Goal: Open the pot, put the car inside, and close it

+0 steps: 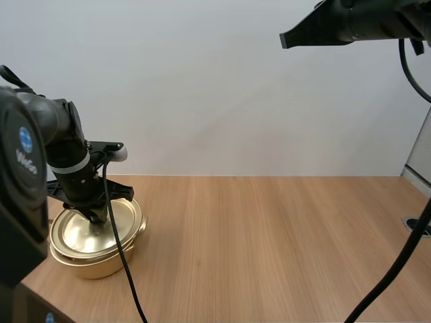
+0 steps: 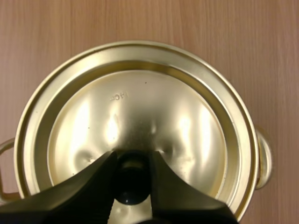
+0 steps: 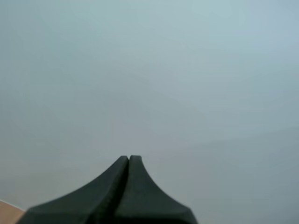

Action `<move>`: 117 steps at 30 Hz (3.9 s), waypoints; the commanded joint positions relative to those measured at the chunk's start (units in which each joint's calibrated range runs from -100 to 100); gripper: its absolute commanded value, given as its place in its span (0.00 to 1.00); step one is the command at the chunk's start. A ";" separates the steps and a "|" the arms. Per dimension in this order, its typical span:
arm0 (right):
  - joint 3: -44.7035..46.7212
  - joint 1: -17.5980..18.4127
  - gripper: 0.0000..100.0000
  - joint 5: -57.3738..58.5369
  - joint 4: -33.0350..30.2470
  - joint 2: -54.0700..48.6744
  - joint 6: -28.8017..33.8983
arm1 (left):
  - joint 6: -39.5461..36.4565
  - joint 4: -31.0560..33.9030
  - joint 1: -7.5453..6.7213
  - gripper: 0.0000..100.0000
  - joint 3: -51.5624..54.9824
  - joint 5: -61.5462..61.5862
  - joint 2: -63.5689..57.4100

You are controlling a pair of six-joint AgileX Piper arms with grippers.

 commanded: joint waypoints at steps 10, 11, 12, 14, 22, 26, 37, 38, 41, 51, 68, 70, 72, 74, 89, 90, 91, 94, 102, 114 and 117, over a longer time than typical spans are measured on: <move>-0.01 -0.09 0.00 8.05 -3.42 -0.63 2.76 | -0.42 0.97 0.01 0.16 0.03 -2.06 5.02; -0.01 -0.09 0.00 8.70 -4.11 -0.63 3.48 | -0.14 0.97 0.01 0.29 0.03 -2.06 5.02; -0.01 -0.09 0.00 9.36 -4.59 -0.63 3.89 | -0.14 0.97 0.01 0.46 0.03 -2.27 5.02; -0.01 -0.09 0.00 10.73 -5.78 -0.63 4.79 | -0.14 1.29 0.01 0.84 -0.11 -2.87 5.02; 9.10 -0.09 0.00 0.46 -5.35 -4.51 5.84 | -3.58 -7.34 0.01 1.00 1.44 -33.67 -6.45; 18.78 -0.09 0.00 -12.90 -5.02 -8.78 5.76 | 3.33 -19.51 -0.32 1.00 6.16 -50.89 -22.73; 46.37 2.04 0.00 -32.25 -0.78 -13.37 -4.29 | 10.78 -34.80 -0.59 1.00 15.51 -30.19 -73.30; 48.72 2.84 0.00 -33.67 1.71 -13.70 -6.95 | 10.78 -34.80 -0.59 1.00 16.20 -28.17 -78.40; 54.15 4.63 0.00 -38.41 7.61 -15.92 -11.89 | 10.78 -34.42 -0.59 1.00 18.10 -28.44 -85.99; 72.03 6.14 0.00 -39.92 11.90 -51.29 -8.85 | 10.30 -18.92 -10.15 1.00 39.11 -47.16 -83.33; 81.54 5.88 0.00 -28.03 12.89 -51.70 -0.11 | -4.48 -12.95 -10.64 1.00 57.35 -51.35 -83.33; 81.54 5.88 0.00 -26.33 11.86 -51.70 0.80 | -7.76 -12.34 -9.94 1.00 58.85 -52.80 -83.33; 81.54 5.88 0.00 -26.28 10.81 -51.70 1.77 | -10.89 -12.22 -9.64 1.00 58.85 -52.80 -83.33; 81.54 5.73 0.00 -25.56 8.99 -51.70 3.88 | -11.34 -11.97 -9.64 1.00 58.85 -53.50 -83.33; 81.54 3.90 0.00 -13.16 -2.34 -53.94 16.87 | -11.34 -11.82 -9.93 1.00 58.85 -54.87 -83.33; 81.54 3.41 0.00 -12.55 -2.34 -54.47 16.87 | -11.34 -11.82 -9.93 1.00 58.85 -54.87 -83.33; 81.54 3.16 0.00 -12.16 -2.34 -54.96 17.10 | -11.34 -11.82 -9.93 1.00 58.85 -54.87 -83.33; 81.54 3.12 0.00 -11.83 -2.65 -55.37 17.75 | -11.34 -11.82 -9.93 1.00 58.85 -54.87 -83.33; 81.54 6.57 0.00 -18.18 -26.32 -55.37 40.65 | -11.34 -11.82 -9.93 1.00 58.85 -54.87 -83.33; 81.54 8.78 0.00 -16.66 -38.97 -56.61 54.13 | -11.34 -11.82 -9.93 1.00 58.85 -54.87 -83.33; 81.54 8.78 0.00 -16.66 -38.97 -56.61 54.13 | -11.34 -11.82 -9.93 1.00 58.85 -54.87 -83.33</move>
